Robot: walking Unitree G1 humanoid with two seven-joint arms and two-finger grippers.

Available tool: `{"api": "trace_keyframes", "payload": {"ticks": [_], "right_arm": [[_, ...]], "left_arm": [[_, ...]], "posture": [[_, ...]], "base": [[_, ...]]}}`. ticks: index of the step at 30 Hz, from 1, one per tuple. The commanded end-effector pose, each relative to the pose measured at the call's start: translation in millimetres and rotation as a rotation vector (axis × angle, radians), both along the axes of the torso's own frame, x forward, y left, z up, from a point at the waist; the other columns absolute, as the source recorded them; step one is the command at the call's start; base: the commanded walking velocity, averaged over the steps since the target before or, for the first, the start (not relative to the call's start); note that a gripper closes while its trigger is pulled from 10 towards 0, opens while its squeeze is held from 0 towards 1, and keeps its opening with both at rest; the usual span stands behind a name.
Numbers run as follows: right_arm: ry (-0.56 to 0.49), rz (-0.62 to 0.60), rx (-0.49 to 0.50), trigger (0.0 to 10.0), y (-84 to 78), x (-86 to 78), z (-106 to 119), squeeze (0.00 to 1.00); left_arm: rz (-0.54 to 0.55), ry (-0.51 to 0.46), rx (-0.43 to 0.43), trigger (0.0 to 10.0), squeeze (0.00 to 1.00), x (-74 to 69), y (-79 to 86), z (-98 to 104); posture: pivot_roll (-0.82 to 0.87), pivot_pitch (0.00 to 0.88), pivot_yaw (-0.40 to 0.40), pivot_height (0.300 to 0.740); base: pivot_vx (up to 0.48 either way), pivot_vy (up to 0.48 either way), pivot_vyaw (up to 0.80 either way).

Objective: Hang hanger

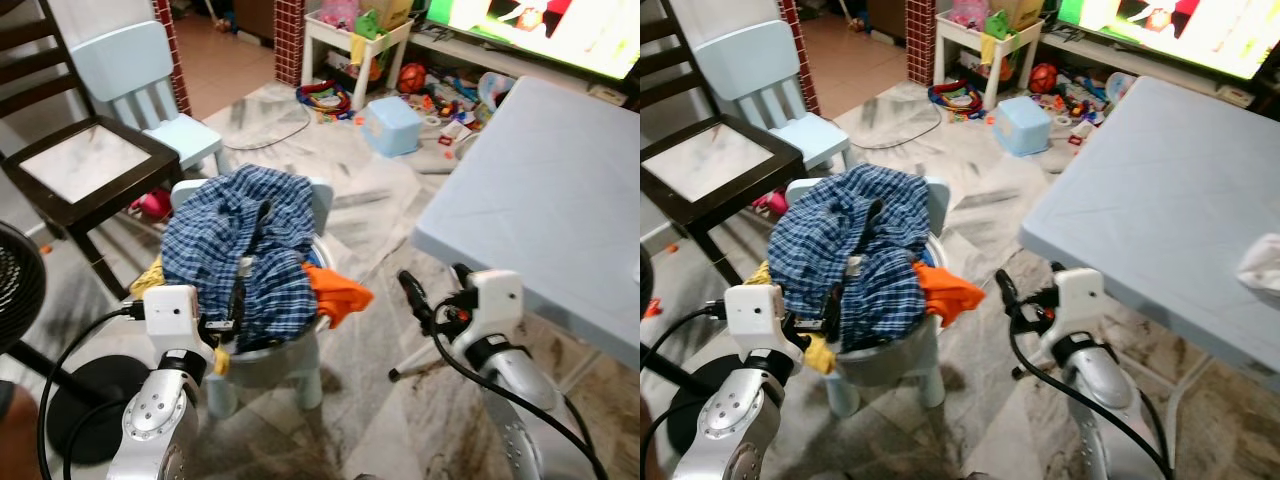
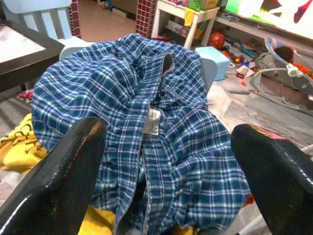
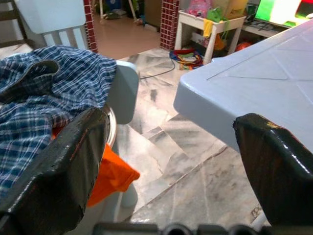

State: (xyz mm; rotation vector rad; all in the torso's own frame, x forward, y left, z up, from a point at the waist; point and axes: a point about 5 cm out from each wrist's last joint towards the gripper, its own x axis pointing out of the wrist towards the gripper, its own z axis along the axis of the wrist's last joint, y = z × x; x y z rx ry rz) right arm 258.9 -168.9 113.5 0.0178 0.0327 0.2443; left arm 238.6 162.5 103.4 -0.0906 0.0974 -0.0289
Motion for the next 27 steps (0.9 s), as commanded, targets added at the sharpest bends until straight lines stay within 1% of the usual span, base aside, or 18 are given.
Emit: {"api": "trace_keyframes", "payload": {"ticks": [1,3,5,7,8,10,11,14,15,16,17,18,21,22,23,25,26,27], "right_arm": [[-0.011,0.021,-0.007,10.0,3.2,-0.4,5,0.0],[-0.012,0.018,-0.012,10.0,3.1,0.6,5,0.0],[-0.008,0.018,-0.006,10.0,3.5,0.6,4,0.0],[0.002,0.038,-0.011,10.0,6.2,-0.2,4,0.0],[-0.001,0.063,-0.013,10.0,9.9,-0.5,7,0.0],[-0.021,0.102,-0.037,10.0,15.1,-0.6,13,0.0],[-0.027,0.111,-0.045,10.0,16.1,-0.5,14,0.0],[-0.041,0.118,-0.054,10.0,16.5,-0.8,19,0.0],[-0.047,0.117,-0.051,10.0,16.3,-0.7,24,0.0],[-0.061,0.121,-0.059,10.0,16.1,-2.2,30,0.0],[-0.061,0.121,-0.059,10.0,16.1,-2.2,30,0.0],[-0.071,0.124,-0.073,10.0,15.6,-4.9,35,0.0],[-0.071,0.121,-0.077,10.0,14.4,-9.4,38,0.0],[-0.049,0.135,-0.052,10.0,14.4,-15.9,40,0.0],[-0.049,0.135,-0.052,10.0,14.4,-15.9,40,0.0],[-0.033,0.166,-0.019,10.0,16.6,-21.3,43,0.0],[-0.017,0.276,0.006,10.0,23.8,-34.4,47,0.0],[0.0,0.345,0.001,10.0,26.6,-44.1,48,0.0]], "left_arm": [[0.016,0.006,0.013,10.0,0.0,-0.9,3.3,-1],[0.021,0.009,0.008,10.0,0.0,0.2,3.5,-1],[0.024,0.014,0.021,10.0,0.0,0.3,4.2,-1],[0.057,0.057,-0.003,10.0,0.0,-0.2,6.1,-5],[0.074,0.132,-0.062,10.0,0.0,-1.1,5.6,-13],[0.075,0.214,-0.164,10.0,0.0,-1.7,1.5,-25],[0.076,0.228,-0.177,10.0,0.0,-1.7,0.9,-27],[0.08,0.257,-0.179,10.0,0.0,-2.3,-0.1,-32],[0.082,0.301,-0.195,10.0,0.0,-2.6,-1.9,-37],[0.086,0.298,-0.225,10.0,0.0,-1.4,-3.3,-35],[0.086,0.298,-0.225,10.0,0.0,-1.4,-3.3,-35],[0.077,0.301,-0.24,10.0,0.0,2.2,-5.4,-34],[0.075,0.317,-0.26,10.0,0.0,6.0,-8.1,-33],[0.087,0.362,-0.261,10.0,0.0,11.7,-10.6,-34],[0.087,0.362,-0.261,10.0,0.0,11.7,-10.6,-34],[0.096,0.387,-0.276,10.0,0.0,16.6,-12.5,-35],[0.079,0.378,-0.287,10.0,0.0,22.2,-15.6,-33],[0.075,0.385,-0.285,10.0,0.0,25.3,-17.1,-34]], "posture": [[0.07,0.114,-0.097,0.74],[0.07,0.113,-0.095,0.74],[0.07,0.113,-0.096,0.74],[0.08,0.117,-0.101,0.74],[0.08,0.118,-0.102,0.74],[0.06,0.123,-0.104,0.74],[0.06,0.123,-0.104,0.74],[0.05,0.133,-0.104,0.74],[0.03,0.144,-0.102,0.74],[0.01,0.157,-0.1,0.74],[0.01,0.157,-0.1,0.74],[0.0,0.169,-0.097,0.74],[-0.03,0.185,-0.096,0.74],[-0.05,0.197,-0.097,0.74],[-0.05,0.197,-0.097,0.74],[-0.07,0.204,-0.097,0.74],[-0.09,0.216,-0.098,0.74],[-0.11,0.226,-0.1,0.74]], "base": [[0.0,0.0,0.0],[0.0,0.0,0.0],[0.0,0.0,0.0],[0.0,0.0,0.0],[0.0,0.0,0.0],[0.0,0.0,0.0],[0.0,0.0,0.0],[0.0,0.0,0.0],[0.0,0.0,0.0],[0.0,0.0,0.0],[0.0,0.0,0.0],[0.0,0.0,0.0],[0.0,0.0,0.0],[0.0,0.0,0.0],[0.0,0.0,0.0],[0.0,0.0,0.0],[0.0,0.0,0.0],[0.0,0.0,0.0]]}}
